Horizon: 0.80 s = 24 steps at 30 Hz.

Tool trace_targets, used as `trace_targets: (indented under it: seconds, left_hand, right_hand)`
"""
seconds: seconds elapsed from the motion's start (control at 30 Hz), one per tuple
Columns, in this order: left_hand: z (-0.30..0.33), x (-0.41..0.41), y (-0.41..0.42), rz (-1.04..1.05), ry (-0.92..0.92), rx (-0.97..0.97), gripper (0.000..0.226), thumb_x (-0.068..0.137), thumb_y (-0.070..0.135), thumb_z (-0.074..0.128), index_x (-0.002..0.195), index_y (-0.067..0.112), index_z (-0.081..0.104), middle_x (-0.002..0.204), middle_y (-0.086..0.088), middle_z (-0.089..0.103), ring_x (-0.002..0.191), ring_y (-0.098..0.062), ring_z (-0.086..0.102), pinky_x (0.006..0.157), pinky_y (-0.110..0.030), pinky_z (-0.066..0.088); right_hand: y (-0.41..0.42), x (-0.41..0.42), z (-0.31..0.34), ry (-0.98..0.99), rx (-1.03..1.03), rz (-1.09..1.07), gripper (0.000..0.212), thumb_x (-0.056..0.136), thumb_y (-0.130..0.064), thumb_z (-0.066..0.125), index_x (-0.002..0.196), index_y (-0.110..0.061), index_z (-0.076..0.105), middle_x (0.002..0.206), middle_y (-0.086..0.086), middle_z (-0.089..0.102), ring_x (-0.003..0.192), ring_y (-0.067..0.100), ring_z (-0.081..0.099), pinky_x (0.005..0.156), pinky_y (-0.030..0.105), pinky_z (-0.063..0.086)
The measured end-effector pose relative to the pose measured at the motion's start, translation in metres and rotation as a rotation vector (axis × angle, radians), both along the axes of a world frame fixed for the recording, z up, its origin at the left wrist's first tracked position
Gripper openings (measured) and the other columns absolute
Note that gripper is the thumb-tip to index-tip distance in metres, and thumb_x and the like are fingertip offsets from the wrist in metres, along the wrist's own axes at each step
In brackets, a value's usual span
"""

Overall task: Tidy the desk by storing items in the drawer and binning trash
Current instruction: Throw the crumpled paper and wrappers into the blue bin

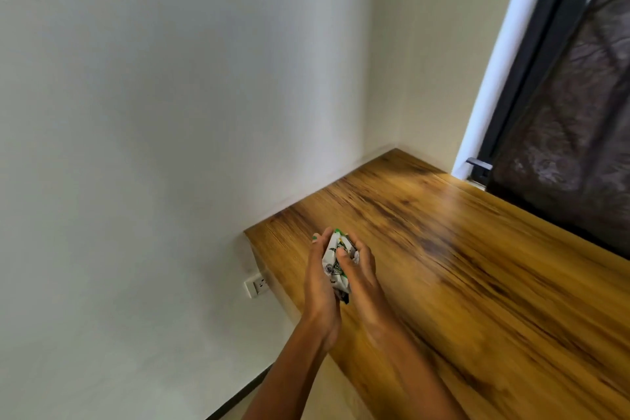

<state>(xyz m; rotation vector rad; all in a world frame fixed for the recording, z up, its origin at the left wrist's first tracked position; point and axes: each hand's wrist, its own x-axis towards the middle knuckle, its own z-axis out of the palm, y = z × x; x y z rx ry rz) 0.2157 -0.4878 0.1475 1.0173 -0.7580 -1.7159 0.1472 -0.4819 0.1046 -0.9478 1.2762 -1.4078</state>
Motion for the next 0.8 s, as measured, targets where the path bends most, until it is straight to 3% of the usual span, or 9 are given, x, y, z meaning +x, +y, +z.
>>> trace_targets:
  seconds: [0.17, 0.33, 0.47, 0.67, 0.8]
  left_hand:
    - [0.002, 0.006, 0.082, -0.091, -0.02, -0.05, 0.039, 0.087, 0.054, 0.045, 0.113, 0.033, 0.066, 0.112, -0.001, 0.068, 0.106, -0.015, 0.063, 0.083, -0.03, 0.049]
    - [-0.004, 0.009, 0.171, -0.224, -0.011, -0.097, 0.044, 0.096, 0.054, 0.03, 0.123, 0.035, 0.06, 0.114, 0.003, 0.069, 0.104, -0.011, 0.065, 0.088, -0.03, 0.05]
    - [0.001, 0.014, 0.24, -0.286, 0.026, -0.126, 0.047, 0.096, 0.056, 0.029, 0.125, 0.034, 0.059, 0.116, 0.001, 0.068, 0.108, -0.014, 0.064, 0.093, -0.033, 0.05]
    - [0.018, 0.024, 0.319, -0.338, 0.079, -0.142, 0.051, 0.09, 0.057, 0.031, 0.123, 0.033, 0.061, 0.112, 0.003, 0.07, 0.103, -0.011, 0.066, 0.091, -0.033, 0.05]
    - [0.021, 0.018, 0.364, -0.393, 0.127, -0.136, 0.06, 0.081, 0.061, 0.033, 0.125, 0.03, 0.059, 0.111, 0.001, 0.07, 0.104, -0.014, 0.066, 0.091, -0.033, 0.05]
  right_hand:
    - [0.09, 0.015, 0.012, 0.011, -0.03, -0.115, 0.052, 0.092, -0.038, 0.049, 0.14, -0.035, 0.03, 0.139, -0.004, 0.034, 0.12, 0.007, 0.048, 0.071, 0.012, 0.051]
    - [0.188, 0.025, 0.016, -0.001, -0.077, -0.245, 0.047, 0.093, -0.03, 0.052, 0.137, -0.033, 0.034, 0.139, -0.004, 0.038, 0.117, 0.001, 0.049, 0.07, 0.008, 0.05]
    - [0.262, 0.031, 0.029, 0.011, -0.109, -0.304, 0.048, 0.093, -0.022, 0.052, 0.137, -0.03, 0.034, 0.131, -0.005, 0.042, 0.111, -0.004, 0.051, 0.073, 0.005, 0.049]
    - [0.342, 0.041, 0.037, 0.033, -0.115, -0.341, 0.063, 0.084, -0.034, 0.062, 0.14, -0.033, 0.032, 0.138, -0.008, 0.039, 0.124, 0.003, 0.046, 0.093, 0.02, 0.047]
    - [0.391, 0.04, 0.046, 0.094, -0.116, -0.413, 0.055, 0.088, -0.029, 0.062, 0.134, -0.039, 0.033, 0.128, -0.018, 0.039, 0.121, -0.001, 0.045, 0.091, 0.016, 0.046]
